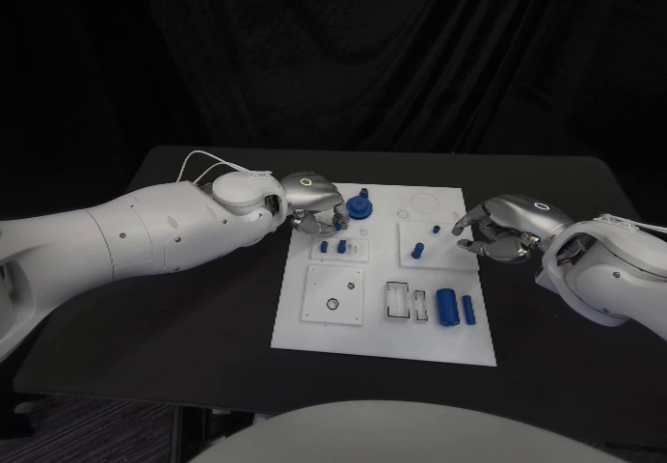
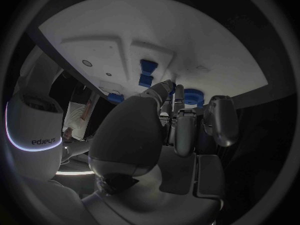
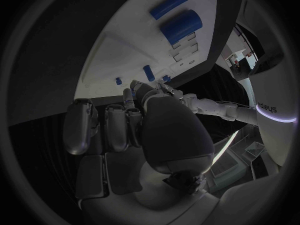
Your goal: Assemble the parts on the task board
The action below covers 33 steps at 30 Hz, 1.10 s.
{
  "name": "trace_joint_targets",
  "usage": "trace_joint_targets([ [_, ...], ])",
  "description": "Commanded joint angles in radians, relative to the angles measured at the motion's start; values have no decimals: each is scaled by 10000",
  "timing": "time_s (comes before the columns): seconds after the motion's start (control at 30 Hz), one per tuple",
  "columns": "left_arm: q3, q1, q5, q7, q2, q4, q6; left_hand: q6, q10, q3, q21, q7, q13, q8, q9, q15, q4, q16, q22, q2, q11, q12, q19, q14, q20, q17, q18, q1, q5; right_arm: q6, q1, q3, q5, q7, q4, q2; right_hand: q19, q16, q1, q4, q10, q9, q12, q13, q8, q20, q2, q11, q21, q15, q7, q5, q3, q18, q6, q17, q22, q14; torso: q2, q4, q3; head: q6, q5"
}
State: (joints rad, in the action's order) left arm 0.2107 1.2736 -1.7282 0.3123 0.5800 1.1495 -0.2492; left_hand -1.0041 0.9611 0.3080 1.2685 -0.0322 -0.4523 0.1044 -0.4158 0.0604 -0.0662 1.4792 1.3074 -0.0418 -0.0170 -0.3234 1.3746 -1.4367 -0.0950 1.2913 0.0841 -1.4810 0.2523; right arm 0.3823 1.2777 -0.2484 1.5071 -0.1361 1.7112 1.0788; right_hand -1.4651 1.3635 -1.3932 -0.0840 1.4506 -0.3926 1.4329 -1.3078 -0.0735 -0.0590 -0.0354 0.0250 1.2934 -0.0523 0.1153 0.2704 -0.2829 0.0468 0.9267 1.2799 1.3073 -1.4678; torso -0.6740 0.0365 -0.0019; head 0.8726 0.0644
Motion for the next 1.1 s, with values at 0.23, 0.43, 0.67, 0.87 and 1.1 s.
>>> trace_joint_targets([
  [0.23,13,-84,-4,60,-113,-37,114,53,74,65,-66,1,-5,-53,1,3,1,-68,1685,-47,29,60,-28,81,14,-24,-131,62,-57,-97,-9,5,19,-175,21,18,-26,-63,40,13,-29,21,-35,-1110,6,-20,-5,5,-93,58,-1,57,-69,159,43,-19,1793,-415,-8,6,-5,0,15],
  [0.43,13,-101,-4,61,-183,-96,171,94,135,74,-104,14,-9,-86,4,0,20,-86,1674,-57,25,70,-55,105,14,-67,-123,50,-58,-109,-9,5,19,-179,21,10,-26,-63,40,13,-29,21,-35,-1110,6,-20,-5,5,-93,58,-1,57,-69,159,43,-19,1793,-415,-6,2,-8,0,32],
  [0.67,13,-125,-4,44,-200,-137,246,117,151,80,-104,21,-9,-103,6,0,33,-93,1675,-66,25,80,-56,115,14,-84,-123,41,-53,-130,-9,5,19,-187,21,12,-26,-63,40,13,-29,21,-35,-1110,6,-20,-5,5,-93,58,-1,57,-69,159,43,-19,1793,-415,-8,-2,-6,0,41],
  [0.87,13,-138,-5,19,-206,-178,302,131,171,91,-133,24,-9,-116,7,-2,48,-104,1666,-68,27,89,-76,130,15,-112,-117,26,-41,-162,-9,5,19,-198,20,9,-26,-63,40,13,-29,21,-35,-1110,6,-20,-5,5,-93,58,-1,57,-69,159,43,-19,1793,-415,2,-2,-3,0,63],
  [1.1,13,-148,-5,25,-218,-193,336,504,72,135,-207,171,45,-354,70,-67,41,-142,1648,-124,111,319,-130,179,13,-195,-106,80,-209,-195,-9,5,19,-209,6,-16,-26,-63,40,13,-29,21,-35,-1110,6,-20,-5,5,-93,58,-1,57,-69,159,43,-19,1793,-415,7,-3,-9,0,85],
])
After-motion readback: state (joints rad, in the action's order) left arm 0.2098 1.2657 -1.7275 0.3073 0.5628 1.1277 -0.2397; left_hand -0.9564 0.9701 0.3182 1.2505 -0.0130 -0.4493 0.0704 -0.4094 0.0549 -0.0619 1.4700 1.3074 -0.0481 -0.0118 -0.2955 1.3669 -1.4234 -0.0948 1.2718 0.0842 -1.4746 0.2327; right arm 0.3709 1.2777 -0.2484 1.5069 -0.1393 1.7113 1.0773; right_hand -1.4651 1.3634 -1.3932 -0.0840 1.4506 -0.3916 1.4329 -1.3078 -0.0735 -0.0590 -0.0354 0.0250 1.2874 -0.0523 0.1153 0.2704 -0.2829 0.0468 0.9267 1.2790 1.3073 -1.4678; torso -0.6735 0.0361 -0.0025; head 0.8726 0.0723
